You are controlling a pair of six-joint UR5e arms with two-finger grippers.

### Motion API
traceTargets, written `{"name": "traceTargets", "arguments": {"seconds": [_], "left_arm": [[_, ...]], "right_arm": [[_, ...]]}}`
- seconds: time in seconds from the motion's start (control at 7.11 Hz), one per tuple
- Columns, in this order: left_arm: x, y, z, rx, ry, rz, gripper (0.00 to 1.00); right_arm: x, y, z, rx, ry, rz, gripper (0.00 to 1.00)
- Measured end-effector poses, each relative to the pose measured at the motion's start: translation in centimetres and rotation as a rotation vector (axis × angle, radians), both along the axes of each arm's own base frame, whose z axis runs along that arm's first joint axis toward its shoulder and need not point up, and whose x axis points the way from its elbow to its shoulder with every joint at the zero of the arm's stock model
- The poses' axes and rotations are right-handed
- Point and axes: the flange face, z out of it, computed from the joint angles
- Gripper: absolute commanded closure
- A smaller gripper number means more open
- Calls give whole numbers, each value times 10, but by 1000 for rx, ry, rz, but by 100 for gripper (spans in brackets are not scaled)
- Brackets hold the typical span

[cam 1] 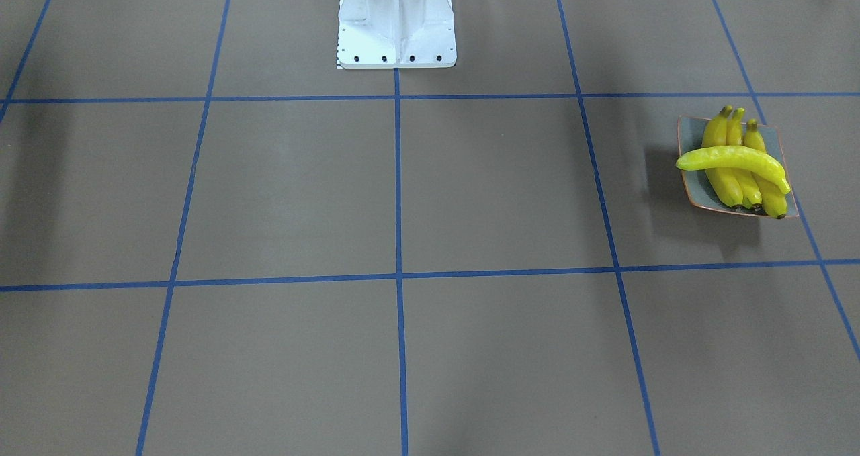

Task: Transfer all bananas from basket to plate

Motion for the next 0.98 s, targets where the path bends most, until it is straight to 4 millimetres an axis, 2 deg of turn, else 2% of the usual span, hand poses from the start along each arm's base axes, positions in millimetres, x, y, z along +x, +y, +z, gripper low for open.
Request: {"name": "traceTargets", "arguments": {"seconds": [0.14, 0.56, 0.84, 0.98], "left_arm": [[-1, -3, -2, -30, 4, -34, 0], [-3, -6, -13, -114, -12, -144, 0], [-4, -6, -13, -125, -21, -158, 0], [-4, -5, -12, -128, -22, -159, 0]], "right_arm": [[0, 8, 16, -7, -12, -17, 0], [-3, 27, 42, -40, -52, -29, 0], [-3, 26, 54, -16, -59, -28, 0], [-3, 23, 53, 2, -58, -26, 0]]}}
